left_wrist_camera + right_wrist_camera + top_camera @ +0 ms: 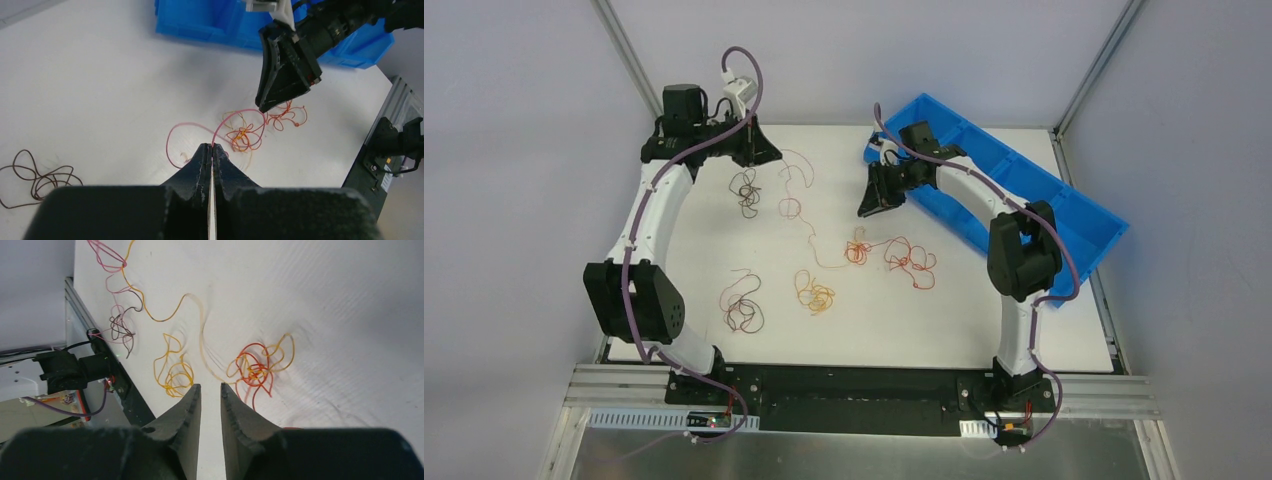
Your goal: Untangle the cables
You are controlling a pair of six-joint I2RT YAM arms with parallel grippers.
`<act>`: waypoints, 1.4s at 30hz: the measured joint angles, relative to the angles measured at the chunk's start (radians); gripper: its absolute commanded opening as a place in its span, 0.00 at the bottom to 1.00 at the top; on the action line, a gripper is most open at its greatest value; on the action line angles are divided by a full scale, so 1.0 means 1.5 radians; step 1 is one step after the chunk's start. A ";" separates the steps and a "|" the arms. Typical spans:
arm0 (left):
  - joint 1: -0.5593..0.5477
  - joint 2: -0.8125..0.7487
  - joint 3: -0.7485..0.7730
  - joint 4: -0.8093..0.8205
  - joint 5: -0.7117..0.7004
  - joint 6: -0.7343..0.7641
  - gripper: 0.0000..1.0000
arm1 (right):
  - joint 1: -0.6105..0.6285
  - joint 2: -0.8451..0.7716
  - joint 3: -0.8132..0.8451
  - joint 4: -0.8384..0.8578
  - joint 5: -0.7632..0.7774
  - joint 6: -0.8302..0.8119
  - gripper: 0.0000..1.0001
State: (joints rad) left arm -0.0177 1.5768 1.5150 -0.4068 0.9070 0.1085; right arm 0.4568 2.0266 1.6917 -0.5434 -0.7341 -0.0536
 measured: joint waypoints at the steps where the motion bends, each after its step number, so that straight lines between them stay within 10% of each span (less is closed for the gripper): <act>1: -0.001 0.000 0.017 -0.001 -0.001 -0.012 0.00 | -0.002 0.000 0.000 -0.003 0.009 -0.010 0.23; 9: -0.002 0.030 0.140 0.023 -0.019 -0.108 0.00 | -0.002 0.009 -0.001 -0.032 0.044 -0.058 0.34; 16: -0.002 0.092 0.190 0.051 -0.038 -0.186 0.00 | -0.001 0.008 -0.003 0.015 0.039 -0.039 0.73; 26: -0.006 0.111 0.190 0.061 -0.037 -0.246 0.00 | 0.050 -0.010 -0.059 0.338 0.018 0.015 0.77; 30: -0.006 0.111 0.190 0.064 -0.037 -0.266 0.00 | 0.086 0.011 -0.049 0.404 0.013 0.012 0.63; 35: -0.003 0.113 0.195 0.064 -0.037 -0.283 0.00 | 0.118 0.064 -0.046 0.440 0.013 0.012 0.00; 42: 0.075 0.163 0.309 0.064 -0.071 -0.294 0.00 | 0.115 0.076 -0.094 0.426 0.030 -0.002 0.00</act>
State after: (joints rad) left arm 0.0948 1.8217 1.9781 -0.3111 0.7998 -0.3328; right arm 0.6289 2.1399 1.5509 0.0959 -0.6895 -0.0563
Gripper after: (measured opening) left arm 0.008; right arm 0.009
